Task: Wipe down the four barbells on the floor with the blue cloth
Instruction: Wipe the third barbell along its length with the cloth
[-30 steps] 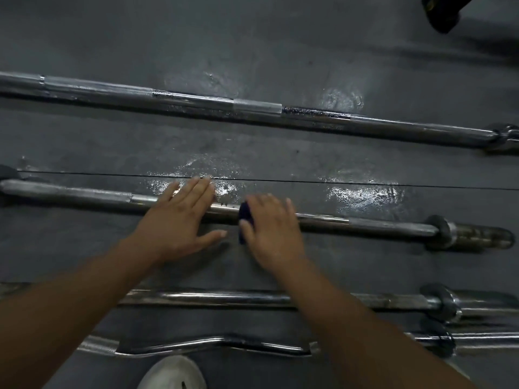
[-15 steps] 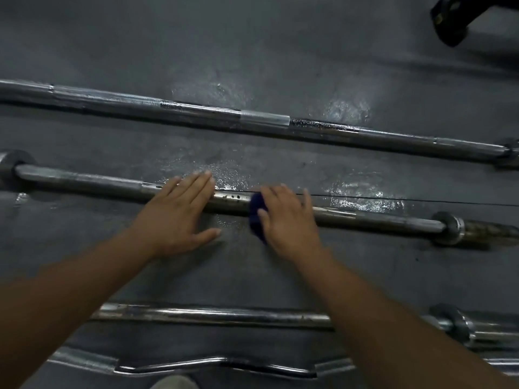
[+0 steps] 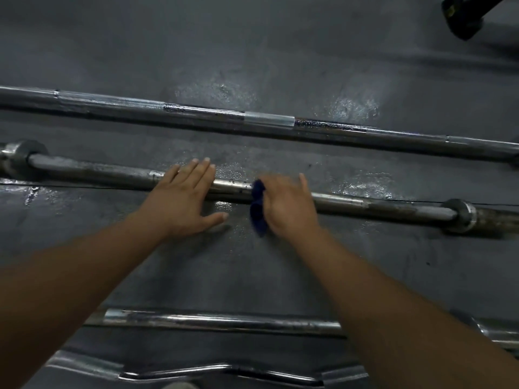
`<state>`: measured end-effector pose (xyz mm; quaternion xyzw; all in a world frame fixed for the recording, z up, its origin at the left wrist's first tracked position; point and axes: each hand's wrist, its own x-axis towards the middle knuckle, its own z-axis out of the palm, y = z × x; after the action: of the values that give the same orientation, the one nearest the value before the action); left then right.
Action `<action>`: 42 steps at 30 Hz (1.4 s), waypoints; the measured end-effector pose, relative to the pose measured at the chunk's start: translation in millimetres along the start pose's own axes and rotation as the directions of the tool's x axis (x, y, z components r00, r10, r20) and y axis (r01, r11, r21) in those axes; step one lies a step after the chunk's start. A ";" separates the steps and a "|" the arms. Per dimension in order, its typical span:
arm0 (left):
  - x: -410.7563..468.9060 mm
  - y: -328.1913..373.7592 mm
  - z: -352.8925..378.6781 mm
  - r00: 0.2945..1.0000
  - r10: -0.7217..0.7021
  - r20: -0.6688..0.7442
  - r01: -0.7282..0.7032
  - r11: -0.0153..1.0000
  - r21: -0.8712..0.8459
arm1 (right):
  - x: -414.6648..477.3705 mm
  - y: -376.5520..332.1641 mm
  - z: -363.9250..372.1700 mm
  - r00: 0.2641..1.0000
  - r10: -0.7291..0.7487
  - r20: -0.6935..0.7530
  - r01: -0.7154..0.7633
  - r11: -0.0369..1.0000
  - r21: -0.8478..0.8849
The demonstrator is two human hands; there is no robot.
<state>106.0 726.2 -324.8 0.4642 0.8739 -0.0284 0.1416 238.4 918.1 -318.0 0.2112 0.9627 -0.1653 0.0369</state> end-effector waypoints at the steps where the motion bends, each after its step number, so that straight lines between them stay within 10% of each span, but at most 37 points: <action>1: 0.9 1.5 0.3 1.000 0.009 -0.029 -0.009 1.000 0.000 | -6.2 20.1 -2.6 0.997 0.064 -0.042 -0.064 0.998 -0.005; 6: -1.2 15.4 13.4 0.999 0.038 -0.033 -0.037 0.999 0.031 | -21.2 85.0 -15.7 0.860 0.480 -0.170 -0.483 0.875 0.026; 13: 7.4 17.3 7.0 1.000 0.006 0.003 -0.007 1.000 0.029 | 5.2 -5.7 8.8 0.999 -0.042 0.009 0.042 0.998 0.045; 21: 0.6 20.5 3.7 1.000 0.007 0.030 -0.008 1.000 0.014 | -33.8 85.4 -17.1 0.868 0.476 -0.141 -0.476 0.879 0.038; 26: -6.1 23.7 3.8 0.999 -0.015 0.041 0.015 1.000 0.002 | -6.8 5.0 -5.1 0.995 0.050 0.086 -0.057 0.995 0.085; 33: -47.2 37.4 14.1 0.999 -0.025 -0.026 0.023 0.997 -0.072 | -50.7 60.2 -13.0 0.909 0.414 -0.040 -0.416 0.907 -0.067; 37: -43.2 53.4 13.4 0.977 -0.088 -0.193 0.061 0.988 -0.142 | -58.1 7.7 16.9 0.963 0.262 -0.062 -0.262 0.965 0.008; 42: -59.8 53.2 32.4 1.000 -0.008 -0.002 0.008 0.999 -0.037 | -87.5 51.2 7.7 0.982 0.184 0.034 -0.180 0.980 -0.087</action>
<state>188.4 702.5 -335.1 0.4579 0.8763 -0.0125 0.1492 339.3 924.9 -328.5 0.2931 0.9444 -0.1252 0.0809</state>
